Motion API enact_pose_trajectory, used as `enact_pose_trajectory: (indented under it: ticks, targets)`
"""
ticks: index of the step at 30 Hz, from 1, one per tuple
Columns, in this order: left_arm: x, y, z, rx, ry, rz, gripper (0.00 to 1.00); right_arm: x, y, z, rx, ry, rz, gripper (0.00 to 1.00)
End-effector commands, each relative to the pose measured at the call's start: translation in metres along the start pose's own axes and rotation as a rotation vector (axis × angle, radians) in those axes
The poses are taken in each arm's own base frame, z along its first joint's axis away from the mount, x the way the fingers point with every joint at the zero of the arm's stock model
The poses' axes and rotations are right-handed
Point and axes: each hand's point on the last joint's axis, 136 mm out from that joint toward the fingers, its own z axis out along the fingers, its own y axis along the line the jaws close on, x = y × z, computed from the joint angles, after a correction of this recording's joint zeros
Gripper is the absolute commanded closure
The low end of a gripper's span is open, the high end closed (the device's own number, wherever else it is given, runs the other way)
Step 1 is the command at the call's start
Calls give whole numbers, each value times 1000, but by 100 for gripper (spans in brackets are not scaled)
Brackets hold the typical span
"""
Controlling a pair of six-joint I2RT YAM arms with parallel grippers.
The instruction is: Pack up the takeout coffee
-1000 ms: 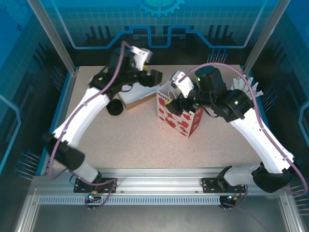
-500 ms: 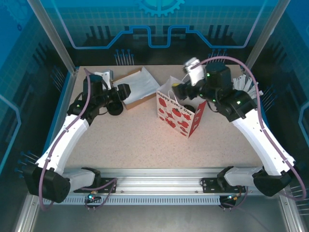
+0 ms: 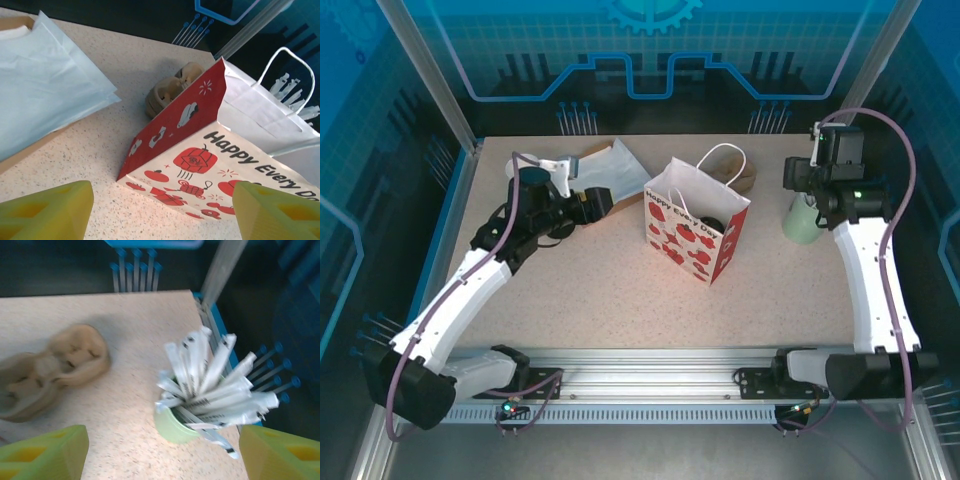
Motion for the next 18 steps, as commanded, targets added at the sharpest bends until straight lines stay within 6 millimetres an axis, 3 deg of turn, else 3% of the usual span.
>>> enact_pose_trajectory:
  ticks: [1,6,18]
  targets:
    - [7,-12,-1,62,8,1,25,16,-34,8,79,79,77,23]
    - [13,-16,-1,84,9,11,26,22,-53,24,96,131,128,32]
    - [18,-14,-4,84,10,45,25,45,-48,63,-10,231,234,56]
